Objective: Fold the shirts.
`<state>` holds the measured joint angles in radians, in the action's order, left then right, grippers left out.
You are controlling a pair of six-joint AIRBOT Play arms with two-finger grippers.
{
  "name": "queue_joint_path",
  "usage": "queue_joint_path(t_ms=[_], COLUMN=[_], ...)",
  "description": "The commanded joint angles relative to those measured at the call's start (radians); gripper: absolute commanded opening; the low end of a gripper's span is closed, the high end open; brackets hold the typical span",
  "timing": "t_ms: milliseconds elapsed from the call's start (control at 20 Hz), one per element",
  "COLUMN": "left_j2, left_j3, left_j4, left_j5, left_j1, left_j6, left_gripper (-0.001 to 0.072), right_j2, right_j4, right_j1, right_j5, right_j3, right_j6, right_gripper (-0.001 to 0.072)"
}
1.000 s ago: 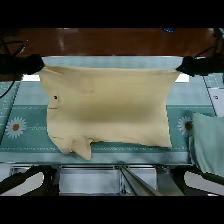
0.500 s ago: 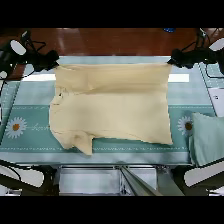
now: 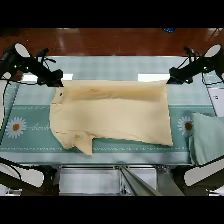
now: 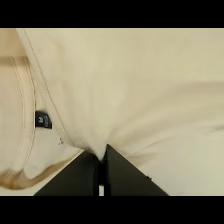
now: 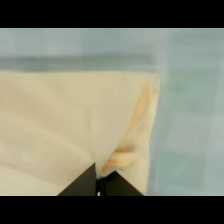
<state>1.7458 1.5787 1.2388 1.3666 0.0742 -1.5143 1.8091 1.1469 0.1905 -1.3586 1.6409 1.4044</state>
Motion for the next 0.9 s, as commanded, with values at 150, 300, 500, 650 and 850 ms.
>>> queue_joint_path(t_ms=[150,300,500,650,850], left_j2=[0.005,0.005,0.005,0.0,-0.107], left_j3=[-0.115,-0.115,-0.114,-0.115,-0.198], left_j4=[0.0,0.0,0.0,0.064,0.083], left_j5=[0.07,0.066,0.092,0.176,0.201], left_j1=[0.001,0.001,0.002,0.002,0.025], left_j6=[0.03,0.029,0.009,-0.032,-0.024], left_gripper=[0.002,0.002,0.0248,0.0503,0.0503], right_j2=[0.001,0.001,0.0,-0.006,-0.152], right_j4=[0.025,0.021,0.036,0.036,0.039], right_j1=[0.001,-0.001,0.0,0.024,0.077], right_j5=[-0.105,-0.106,-0.13,-0.167,-0.072], right_j3=[-0.122,-0.129,-0.129,-0.129,-0.266], right_j6=[-0.029,-0.029,0.0,-0.005,-0.006], right_gripper=[0.0027,0.0028,0.0292,0.0415,0.0414])
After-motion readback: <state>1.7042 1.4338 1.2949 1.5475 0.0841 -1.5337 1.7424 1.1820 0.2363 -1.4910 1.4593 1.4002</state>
